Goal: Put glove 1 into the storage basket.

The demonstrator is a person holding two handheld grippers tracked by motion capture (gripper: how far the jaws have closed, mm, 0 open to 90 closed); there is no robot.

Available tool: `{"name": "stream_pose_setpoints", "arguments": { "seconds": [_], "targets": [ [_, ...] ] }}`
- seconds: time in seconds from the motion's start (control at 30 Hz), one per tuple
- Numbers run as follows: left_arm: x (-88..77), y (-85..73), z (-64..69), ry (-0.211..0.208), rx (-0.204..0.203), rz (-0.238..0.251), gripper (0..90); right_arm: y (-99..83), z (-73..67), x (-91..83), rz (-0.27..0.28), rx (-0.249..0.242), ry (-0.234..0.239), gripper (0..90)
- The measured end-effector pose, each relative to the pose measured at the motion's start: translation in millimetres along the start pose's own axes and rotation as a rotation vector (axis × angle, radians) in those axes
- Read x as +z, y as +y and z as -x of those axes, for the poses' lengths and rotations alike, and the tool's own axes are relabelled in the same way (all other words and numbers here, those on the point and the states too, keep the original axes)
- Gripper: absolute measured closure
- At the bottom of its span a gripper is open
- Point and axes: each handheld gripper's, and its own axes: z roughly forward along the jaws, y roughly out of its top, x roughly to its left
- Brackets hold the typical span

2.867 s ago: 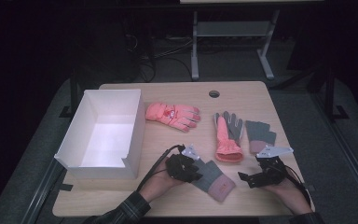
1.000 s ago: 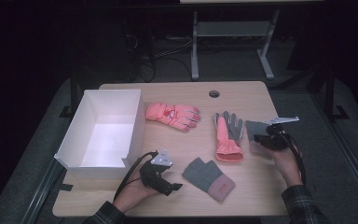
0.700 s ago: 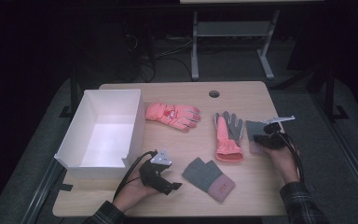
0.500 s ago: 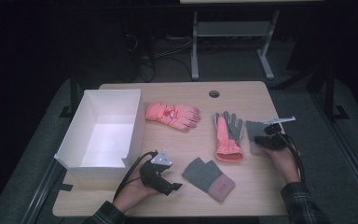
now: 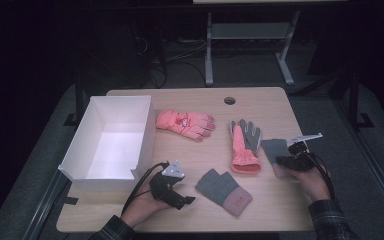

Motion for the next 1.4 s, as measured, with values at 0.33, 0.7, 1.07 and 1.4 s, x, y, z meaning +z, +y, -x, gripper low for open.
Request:
{"name": "stream_pose_setpoints", "arguments": {
  "seconds": [0.33, 0.7, 1.07, 1.4],
  "targets": [
    [-1.3, -0.1, -0.7, -0.001, 0.014, -0.018, 13.5, -18.4, -12.5, -15.3, -0.036, -0.036, 0.03, 89.9],
    [0.7, -0.4, 0.6, -0.001, 0.002, -0.018, 13.6, -40.3, -15.8, -32.2, -0.017, -0.063, 0.071, 86.8],
    [1.8, -0.4, -0.4, -0.001, 0.013, -0.038, 13.8, -31.9, 2.0, -30.4, 0.034, 0.015, 0.039, 61.8],
    [3.5, -1.1, 0.0, 0.004, 0.012, -0.042, 13.9, -34.0, -8.2, -16.8, -0.016, -0.048, -0.041, 65.6]
  ]
}}
